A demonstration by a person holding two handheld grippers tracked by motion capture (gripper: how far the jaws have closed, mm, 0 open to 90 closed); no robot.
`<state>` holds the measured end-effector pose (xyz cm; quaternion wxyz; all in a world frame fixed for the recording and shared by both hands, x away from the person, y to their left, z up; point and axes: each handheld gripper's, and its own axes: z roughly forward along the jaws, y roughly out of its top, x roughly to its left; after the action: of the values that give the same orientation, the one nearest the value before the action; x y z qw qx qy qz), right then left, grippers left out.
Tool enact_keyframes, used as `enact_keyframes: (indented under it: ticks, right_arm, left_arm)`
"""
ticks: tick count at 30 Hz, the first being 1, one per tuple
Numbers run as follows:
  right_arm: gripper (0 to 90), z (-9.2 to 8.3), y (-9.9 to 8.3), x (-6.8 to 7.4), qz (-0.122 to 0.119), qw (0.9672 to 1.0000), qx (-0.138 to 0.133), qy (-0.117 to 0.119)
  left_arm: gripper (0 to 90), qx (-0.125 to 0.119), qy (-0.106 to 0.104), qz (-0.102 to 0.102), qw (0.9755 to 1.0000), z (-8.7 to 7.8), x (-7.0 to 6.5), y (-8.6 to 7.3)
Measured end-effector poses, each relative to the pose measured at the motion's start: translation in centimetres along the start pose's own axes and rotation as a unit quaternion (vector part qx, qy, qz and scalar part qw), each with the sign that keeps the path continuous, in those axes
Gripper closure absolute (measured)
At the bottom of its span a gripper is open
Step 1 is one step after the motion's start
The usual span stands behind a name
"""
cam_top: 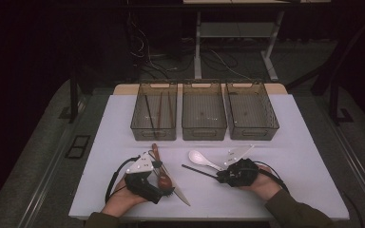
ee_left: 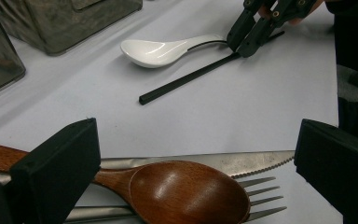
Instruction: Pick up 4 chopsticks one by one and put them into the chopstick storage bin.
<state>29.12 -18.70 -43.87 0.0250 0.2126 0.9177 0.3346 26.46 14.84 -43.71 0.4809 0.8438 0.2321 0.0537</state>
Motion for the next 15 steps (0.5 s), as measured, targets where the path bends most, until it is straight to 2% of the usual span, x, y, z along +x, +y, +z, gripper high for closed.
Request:
enact_keyframes:
  ticks: [1,10,15]
  right_arm:
    - [78.5,0.17,0.09,-0.04,-0.006,0.9999,0.001,-0.008]
    - [84.3,0.59,0.03,0.47,-0.026,0.9993,-0.004,-0.026]
    - [85.2,0.61,-0.04,0.57,-0.022,0.9995,-0.008,-0.023]
  left_arm:
    - [0.0,0.0,0.0,-0.001,1.0,-0.01,-0.01,0.0]
    - [0.0,0.001,0.0,0.001,1.0,0.03,-0.02,-0.01]
    - [0.0,0.002,0.0,0.001,1.0,0.03,-0.01,-0.02]
